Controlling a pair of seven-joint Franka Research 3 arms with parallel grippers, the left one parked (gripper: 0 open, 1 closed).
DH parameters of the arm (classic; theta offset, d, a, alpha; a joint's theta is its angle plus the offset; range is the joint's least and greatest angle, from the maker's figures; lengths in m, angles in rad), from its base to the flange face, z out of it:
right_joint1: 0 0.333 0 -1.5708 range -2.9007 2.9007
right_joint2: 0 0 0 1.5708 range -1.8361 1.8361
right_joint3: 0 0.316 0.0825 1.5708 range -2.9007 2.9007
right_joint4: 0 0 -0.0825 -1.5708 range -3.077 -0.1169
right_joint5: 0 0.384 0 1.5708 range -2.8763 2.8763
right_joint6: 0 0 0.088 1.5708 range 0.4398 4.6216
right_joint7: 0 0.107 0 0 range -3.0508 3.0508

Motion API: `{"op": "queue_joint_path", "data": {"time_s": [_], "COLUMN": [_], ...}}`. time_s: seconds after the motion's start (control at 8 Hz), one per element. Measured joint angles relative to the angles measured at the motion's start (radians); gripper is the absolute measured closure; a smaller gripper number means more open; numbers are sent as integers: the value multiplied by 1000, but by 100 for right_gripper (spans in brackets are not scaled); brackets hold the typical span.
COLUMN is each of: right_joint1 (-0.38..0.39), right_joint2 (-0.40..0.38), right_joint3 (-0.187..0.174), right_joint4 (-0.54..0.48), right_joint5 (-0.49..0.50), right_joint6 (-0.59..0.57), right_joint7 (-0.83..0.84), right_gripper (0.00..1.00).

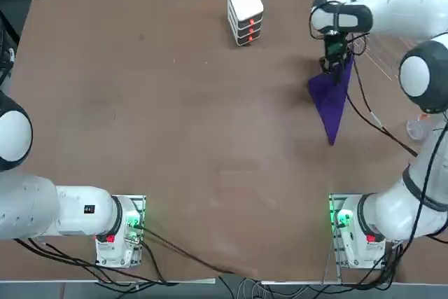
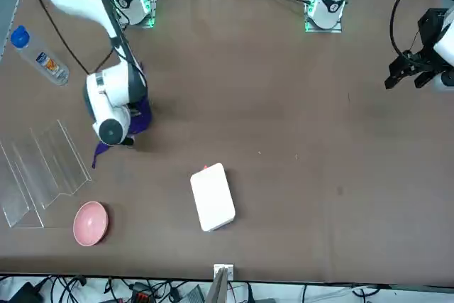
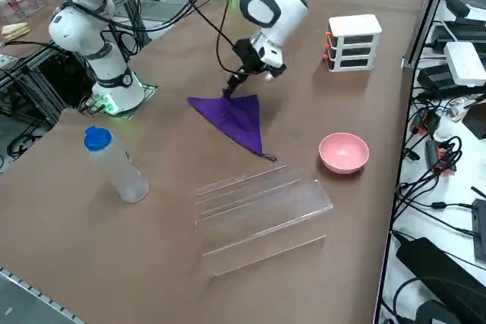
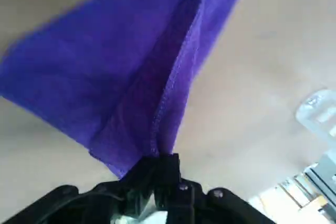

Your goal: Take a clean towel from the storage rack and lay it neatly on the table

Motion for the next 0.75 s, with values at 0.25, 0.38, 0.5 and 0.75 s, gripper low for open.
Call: {"op": "queue_joint_path", "data": {"time_s": [0.25, 0.38, 0.5, 0.75], "right_joint1": [-87, -131, -172, -221], "right_joint2": [-47, -51, -54, -55], "right_joint3": [-5, -7, -7, -7], "right_joint4": [-116, -159, -193, -229], "right_joint5": [-103, -152, -183, -222], "right_joint6": [3, 16, 49, 108], "right_joint7": [-91, -122, -148, -180], "right_gripper": [94, 94, 94, 94]}}
